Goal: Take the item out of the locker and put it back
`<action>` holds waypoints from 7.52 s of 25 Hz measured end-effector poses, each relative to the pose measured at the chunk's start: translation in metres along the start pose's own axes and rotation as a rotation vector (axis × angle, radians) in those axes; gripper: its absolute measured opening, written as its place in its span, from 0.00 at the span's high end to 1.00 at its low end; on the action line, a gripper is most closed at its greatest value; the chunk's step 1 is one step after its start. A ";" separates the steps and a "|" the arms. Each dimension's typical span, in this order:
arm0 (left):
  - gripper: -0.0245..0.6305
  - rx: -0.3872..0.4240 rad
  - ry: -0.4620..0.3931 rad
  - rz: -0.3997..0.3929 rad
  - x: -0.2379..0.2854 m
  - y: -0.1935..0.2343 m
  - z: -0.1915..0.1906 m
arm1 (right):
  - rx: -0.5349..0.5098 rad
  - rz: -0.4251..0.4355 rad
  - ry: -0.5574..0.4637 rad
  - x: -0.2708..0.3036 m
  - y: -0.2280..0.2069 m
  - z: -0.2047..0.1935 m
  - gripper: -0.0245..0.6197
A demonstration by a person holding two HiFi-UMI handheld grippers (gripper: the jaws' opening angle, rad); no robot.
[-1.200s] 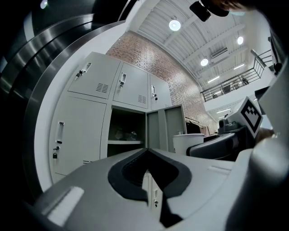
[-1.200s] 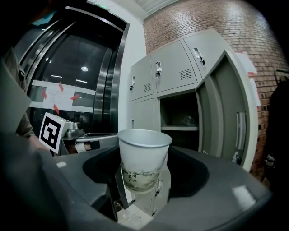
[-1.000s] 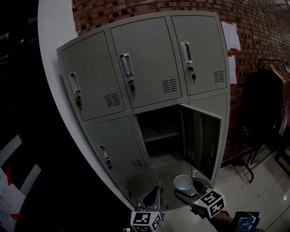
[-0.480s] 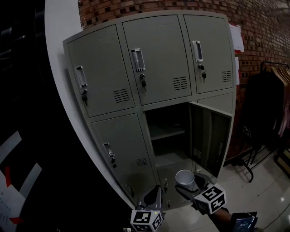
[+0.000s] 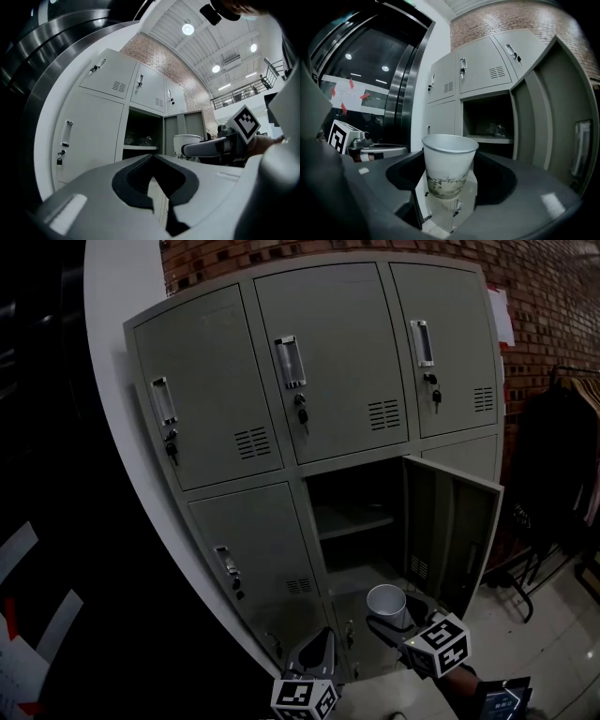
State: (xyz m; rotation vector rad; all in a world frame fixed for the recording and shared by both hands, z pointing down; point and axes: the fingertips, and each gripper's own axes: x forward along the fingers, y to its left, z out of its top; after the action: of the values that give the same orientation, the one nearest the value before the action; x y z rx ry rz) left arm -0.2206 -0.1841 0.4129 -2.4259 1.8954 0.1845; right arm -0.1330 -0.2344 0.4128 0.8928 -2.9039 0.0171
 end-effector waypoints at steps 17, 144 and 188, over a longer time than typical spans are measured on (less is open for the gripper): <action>0.97 0.040 -0.027 0.106 0.153 0.045 -0.004 | -0.055 0.107 -0.055 0.121 -0.134 0.031 0.48; 0.97 -0.025 0.065 -0.012 -0.005 -0.096 -0.017 | 0.130 0.021 0.074 -0.113 0.005 -0.055 0.95; 0.97 -0.052 0.044 -0.040 -0.004 -0.110 -0.003 | 0.115 0.009 0.085 -0.115 0.010 -0.063 0.96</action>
State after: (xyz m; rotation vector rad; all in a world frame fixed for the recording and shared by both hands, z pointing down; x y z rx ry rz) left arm -0.1151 -0.1539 0.4137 -2.5191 1.8815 0.1827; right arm -0.0381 -0.1596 0.4641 0.8730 -2.8520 0.2193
